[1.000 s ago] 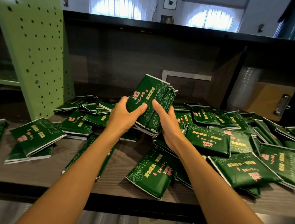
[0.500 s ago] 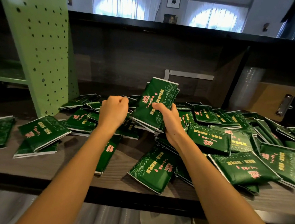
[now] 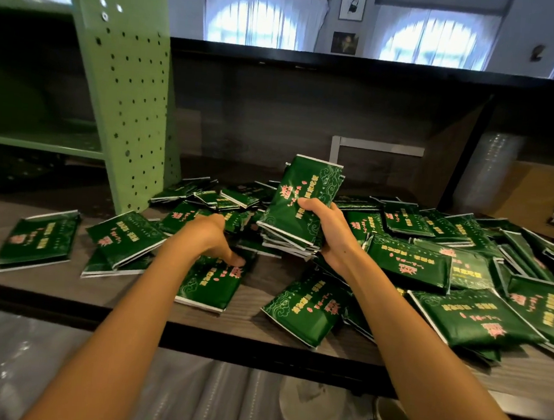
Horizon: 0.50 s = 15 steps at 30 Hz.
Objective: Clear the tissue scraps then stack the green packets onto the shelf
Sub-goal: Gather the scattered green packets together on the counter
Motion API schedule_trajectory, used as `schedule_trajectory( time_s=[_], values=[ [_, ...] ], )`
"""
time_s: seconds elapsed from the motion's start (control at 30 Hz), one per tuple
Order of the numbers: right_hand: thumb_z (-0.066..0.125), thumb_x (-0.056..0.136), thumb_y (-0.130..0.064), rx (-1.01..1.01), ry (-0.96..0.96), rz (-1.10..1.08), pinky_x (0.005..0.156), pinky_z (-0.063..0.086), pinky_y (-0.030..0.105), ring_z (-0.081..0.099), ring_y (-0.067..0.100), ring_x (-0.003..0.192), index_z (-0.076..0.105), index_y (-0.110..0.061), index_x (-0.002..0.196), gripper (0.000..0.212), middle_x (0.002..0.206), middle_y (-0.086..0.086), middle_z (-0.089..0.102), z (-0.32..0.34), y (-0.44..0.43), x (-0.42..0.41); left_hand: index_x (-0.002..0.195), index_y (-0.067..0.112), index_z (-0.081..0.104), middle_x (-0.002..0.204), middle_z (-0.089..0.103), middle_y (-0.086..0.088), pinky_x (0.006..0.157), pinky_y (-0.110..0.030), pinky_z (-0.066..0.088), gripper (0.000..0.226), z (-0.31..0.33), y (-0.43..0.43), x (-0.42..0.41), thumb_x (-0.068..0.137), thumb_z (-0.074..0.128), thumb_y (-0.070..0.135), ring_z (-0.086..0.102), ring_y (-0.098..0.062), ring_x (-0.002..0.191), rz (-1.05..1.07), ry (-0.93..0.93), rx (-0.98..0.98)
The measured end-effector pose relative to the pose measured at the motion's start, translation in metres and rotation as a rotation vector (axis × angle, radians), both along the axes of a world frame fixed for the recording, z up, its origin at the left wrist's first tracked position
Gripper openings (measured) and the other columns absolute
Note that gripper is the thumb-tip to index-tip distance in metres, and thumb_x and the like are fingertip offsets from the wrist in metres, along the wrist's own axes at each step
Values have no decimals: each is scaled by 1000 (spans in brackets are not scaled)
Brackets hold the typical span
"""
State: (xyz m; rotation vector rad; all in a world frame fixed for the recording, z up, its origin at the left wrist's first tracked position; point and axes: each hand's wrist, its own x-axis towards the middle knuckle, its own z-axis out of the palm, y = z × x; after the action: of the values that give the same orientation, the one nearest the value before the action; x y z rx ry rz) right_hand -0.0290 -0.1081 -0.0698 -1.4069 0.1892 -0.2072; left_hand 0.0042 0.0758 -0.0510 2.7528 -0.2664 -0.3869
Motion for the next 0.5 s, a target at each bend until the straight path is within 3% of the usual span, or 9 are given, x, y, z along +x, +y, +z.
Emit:
schedule_trajectory(
  time_s=[0.03,0.13,0.17,0.23,0.3,0.33,0.4,0.47,0.5],
  values=[
    [78,48,-49,-2,4,-1,105,39,50,51,26,123,28,-16,145,114,139,6,49,2,0,-3,134,5,39,135,47,-11,99,-38,43,79,-1,-1,0,72,79,32,47,-29,120,3,-2,-41],
    [69,77,-27,-12,-23,-18,92,50,41,63,21,102,42,-13,133,63,121,6,61,6,2,-11,127,8,48,127,53,-9,97,-40,44,70,-10,-3,2,69,81,28,51,-28,115,25,-6,-183],
    [66,82,-21,-34,-32,-24,90,51,39,63,20,100,42,-13,131,56,119,5,62,5,1,-10,123,8,50,124,55,-10,96,-39,45,62,-13,-3,3,72,80,27,53,-29,112,32,-39,-208],
    [67,82,-20,-106,-40,-19,100,44,42,55,22,115,30,-14,142,71,131,2,52,6,1,-9,117,8,56,121,58,-13,91,-37,47,38,-16,-3,5,84,68,22,55,-30,109,65,-190,-270],
    [74,73,-29,-177,-30,8,109,34,47,41,24,130,15,-19,149,97,145,0,37,10,5,-9,117,8,58,120,60,-12,85,-31,43,26,-11,-5,1,95,50,20,55,-28,109,112,-395,-467],
    [77,68,-30,-196,-34,37,109,34,48,41,24,130,15,-22,148,102,146,0,37,11,7,-9,122,8,55,123,58,-10,84,-27,39,31,-7,-5,-1,98,45,25,53,-25,113,111,-443,-633],
    [77,72,-18,-224,-63,85,107,37,48,46,23,124,17,-25,145,94,139,0,41,12,10,-11,139,13,40,137,48,-2,96,-26,33,59,1,-9,-6,94,40,51,44,-17,125,19,-299,-971],
    [70,77,3,-231,-119,139,99,46,46,54,22,115,15,-27,144,91,132,5,48,13,12,-11,146,20,28,147,38,4,111,-35,29,104,7,-14,-11,66,45,84,39,-14,132,-106,-36,-1115],
    [66,76,11,-230,-149,176,94,50,43,56,20,109,11,-31,145,97,125,3,50,13,13,-12,146,21,28,147,40,2,111,-39,32,116,7,-16,-13,55,51,88,42,-14,130,-122,43,-1148]
  ],
)
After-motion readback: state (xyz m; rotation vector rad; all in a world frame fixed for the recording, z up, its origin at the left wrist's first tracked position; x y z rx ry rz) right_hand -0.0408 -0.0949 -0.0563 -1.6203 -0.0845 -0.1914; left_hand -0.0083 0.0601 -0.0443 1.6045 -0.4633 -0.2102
